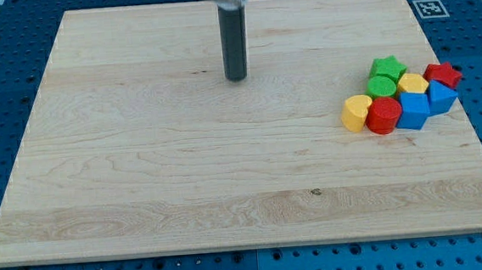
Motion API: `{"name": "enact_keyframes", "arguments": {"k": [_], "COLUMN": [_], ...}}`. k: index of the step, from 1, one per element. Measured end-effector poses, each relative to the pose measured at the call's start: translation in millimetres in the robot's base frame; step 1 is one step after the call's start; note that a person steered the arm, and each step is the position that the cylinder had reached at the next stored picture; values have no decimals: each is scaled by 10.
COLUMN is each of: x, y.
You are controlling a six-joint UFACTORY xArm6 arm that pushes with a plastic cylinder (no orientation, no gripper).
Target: Push the green star into a green circle
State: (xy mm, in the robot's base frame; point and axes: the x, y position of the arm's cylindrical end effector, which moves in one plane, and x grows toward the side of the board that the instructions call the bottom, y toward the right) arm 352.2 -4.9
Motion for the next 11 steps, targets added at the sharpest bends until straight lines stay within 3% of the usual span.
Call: {"name": "enact_keyframes", "arguments": {"k": [1,3,4,5,8,11], "x": [-351,-295,-90,20,179,403], "y": [681,2779,3475,3497,2602,2207]}}
